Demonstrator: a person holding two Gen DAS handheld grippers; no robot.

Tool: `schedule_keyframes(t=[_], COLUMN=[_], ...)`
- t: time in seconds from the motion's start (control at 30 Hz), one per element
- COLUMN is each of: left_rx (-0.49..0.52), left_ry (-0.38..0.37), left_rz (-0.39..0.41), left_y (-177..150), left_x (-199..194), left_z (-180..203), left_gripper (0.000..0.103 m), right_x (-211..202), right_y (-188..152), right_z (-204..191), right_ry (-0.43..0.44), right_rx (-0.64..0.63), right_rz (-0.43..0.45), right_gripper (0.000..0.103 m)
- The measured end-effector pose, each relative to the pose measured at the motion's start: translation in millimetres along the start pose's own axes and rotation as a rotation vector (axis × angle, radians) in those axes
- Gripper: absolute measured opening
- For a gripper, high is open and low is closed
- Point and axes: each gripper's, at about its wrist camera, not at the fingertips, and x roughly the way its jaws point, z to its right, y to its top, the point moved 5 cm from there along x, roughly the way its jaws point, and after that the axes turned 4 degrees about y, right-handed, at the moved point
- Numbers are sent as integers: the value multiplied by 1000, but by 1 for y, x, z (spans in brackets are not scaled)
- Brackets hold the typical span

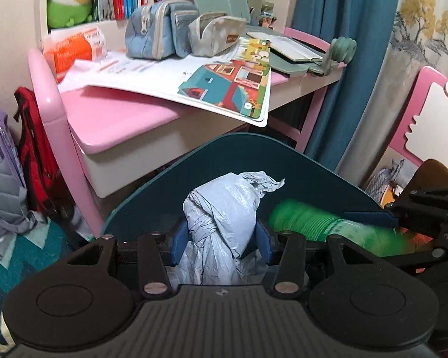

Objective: Collect trash
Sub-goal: 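Open both tools to drop grey bag and green can into the bin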

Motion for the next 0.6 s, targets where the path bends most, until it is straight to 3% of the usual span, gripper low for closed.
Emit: schedule_keyframes(t=[0.07, 0.27, 0.37, 0.53, 0.6], left_rx=[12, 1, -16, -32, -32], left_ry=[2, -25, -31, -64, -69], left_rz=[-19, -59, -63, -36, -19], left_y=[-1, -5, -6, -4, -4], left_x=[7, 18, 19, 10, 2], left_z=[0, -4, -6, -7, -7], left_gripper=[47, 49, 61, 66, 76], right_x=[7, 10, 6, -7, -14], right_y=[-2, -5, -5, -5, -6], right_z=[2, 6, 8, 8, 6], right_ry=[1, 32, 35, 45, 51], right_rx=[10, 25, 27, 28, 25], right_rz=[-22, -51, -47, -22, -7], right_gripper=[38, 51, 57, 61, 62])
